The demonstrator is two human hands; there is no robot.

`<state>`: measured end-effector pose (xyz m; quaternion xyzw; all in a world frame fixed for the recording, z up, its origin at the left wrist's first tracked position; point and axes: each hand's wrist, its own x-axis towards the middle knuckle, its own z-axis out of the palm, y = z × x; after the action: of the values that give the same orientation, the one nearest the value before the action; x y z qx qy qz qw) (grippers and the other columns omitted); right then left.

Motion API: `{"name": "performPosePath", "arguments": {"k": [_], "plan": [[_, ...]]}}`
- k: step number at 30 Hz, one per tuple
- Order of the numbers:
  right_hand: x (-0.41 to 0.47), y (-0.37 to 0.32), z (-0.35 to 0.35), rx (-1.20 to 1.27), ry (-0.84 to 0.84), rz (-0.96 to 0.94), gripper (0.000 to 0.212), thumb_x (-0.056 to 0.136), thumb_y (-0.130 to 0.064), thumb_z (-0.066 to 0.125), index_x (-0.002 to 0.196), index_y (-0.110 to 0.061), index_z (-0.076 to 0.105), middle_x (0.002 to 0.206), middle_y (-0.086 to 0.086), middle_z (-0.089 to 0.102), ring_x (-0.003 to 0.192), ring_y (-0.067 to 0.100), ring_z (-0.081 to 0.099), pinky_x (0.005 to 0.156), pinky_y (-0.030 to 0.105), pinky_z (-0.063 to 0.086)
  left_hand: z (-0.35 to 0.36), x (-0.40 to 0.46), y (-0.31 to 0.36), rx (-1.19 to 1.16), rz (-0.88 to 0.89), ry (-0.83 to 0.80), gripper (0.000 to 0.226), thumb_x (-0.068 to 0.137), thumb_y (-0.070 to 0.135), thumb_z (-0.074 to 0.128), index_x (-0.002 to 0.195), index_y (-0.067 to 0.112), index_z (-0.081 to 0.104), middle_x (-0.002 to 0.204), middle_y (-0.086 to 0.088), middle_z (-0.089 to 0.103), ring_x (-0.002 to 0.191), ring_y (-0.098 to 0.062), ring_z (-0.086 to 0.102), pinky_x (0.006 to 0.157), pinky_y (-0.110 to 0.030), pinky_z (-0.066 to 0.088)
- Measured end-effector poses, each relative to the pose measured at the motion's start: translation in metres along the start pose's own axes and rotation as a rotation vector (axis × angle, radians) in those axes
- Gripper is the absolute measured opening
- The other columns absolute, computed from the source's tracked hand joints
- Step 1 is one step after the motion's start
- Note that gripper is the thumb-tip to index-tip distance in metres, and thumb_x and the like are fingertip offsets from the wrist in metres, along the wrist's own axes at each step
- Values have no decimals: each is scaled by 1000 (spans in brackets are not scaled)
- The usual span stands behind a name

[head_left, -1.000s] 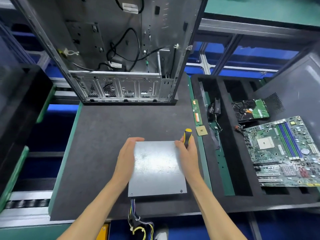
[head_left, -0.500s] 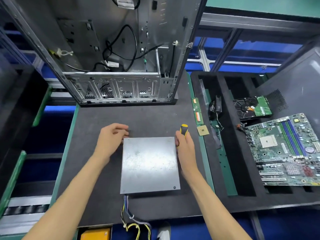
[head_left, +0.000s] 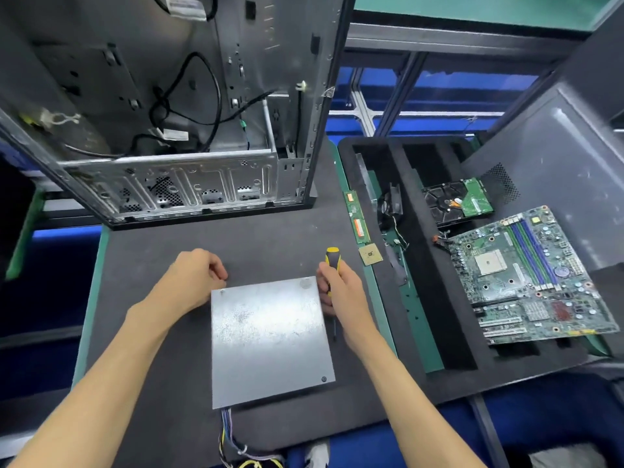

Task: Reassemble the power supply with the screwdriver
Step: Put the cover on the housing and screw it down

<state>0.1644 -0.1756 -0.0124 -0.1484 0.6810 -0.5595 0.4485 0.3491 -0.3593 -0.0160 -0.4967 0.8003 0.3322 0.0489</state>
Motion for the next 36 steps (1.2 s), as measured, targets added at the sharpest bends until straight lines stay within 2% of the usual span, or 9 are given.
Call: {"name": "performPosePath", "arguments": {"k": [3,6,11,17,22,27,31,34,36], "plan": [[2,-1,-6,-19,12,11,21,102,-26,54,81,-22,50,66,-8,40,50,5,32,43,18,26,-8,2,8,35,19,-45,20,78,3,71,67,20,75,62,9,69,67,-10,67,64,-18,49],[5,-4,-15,-15,13,6,18,103,-22,52,86,-19,49,64,-7,38,49,6,28,43,18,23,-20,0,25,-134,31,59,16,81,4,76,72,18,78,61,7,72,62,-9,67,57,-7,45],[15,-8,-36,36,102,20,15,101,-18,53,87,-19,46,65,-6,34,51,8,26,43,20,21,-16,-6,109,-291,258,121,15,81,3,73,76,16,78,63,4,72,61,-12,67,66,-14,54],[31,-9,-83,59,298,73,16,101,-22,51,88,-14,58,65,-3,41,53,11,36,42,23,32,50,-4,211,-131,426,-3,12,82,11,66,78,15,76,77,-1,71,78,-20,67,76,-30,54],[35,-12,-124,136,289,102,32,104,-12,35,101,-9,66,66,1,46,49,13,41,40,26,37,100,7,242,99,423,-153,22,86,3,55,87,12,74,95,-10,73,93,-32,68,81,-33,55],[38,-7,-143,28,215,58,16,103,-10,50,103,-7,66,72,6,55,51,12,53,44,26,50,131,7,240,389,511,-209,22,89,0,51,101,4,69,105,-18,66,95,-39,65,78,-40,51],[42,4,-158,-105,185,36,6,98,-20,61,101,-16,65,73,-1,73,70,13,64,64,31,52,141,5,234,430,503,-231,21,89,0,52,104,3,66,110,-16,65,102,-35,62,87,-41,50],[45,10,-167,-195,165,47,22,95,-23,67,112,-24,54,74,-4,77,74,9,70,61,28,51,140,1,234,385,484,-209,20,89,5,54,104,7,68,110,-13,65,103,-32,61,87,-41,50],[47,12,-177,-302,113,100,32,94,-23,69,117,-21,48,75,0,77,58,2,67,51,21,47,140,-2,234,333,486,-153,16,90,9,55,101,10,67,108,-10,66,101,-30,61,85,-39,50]]}}
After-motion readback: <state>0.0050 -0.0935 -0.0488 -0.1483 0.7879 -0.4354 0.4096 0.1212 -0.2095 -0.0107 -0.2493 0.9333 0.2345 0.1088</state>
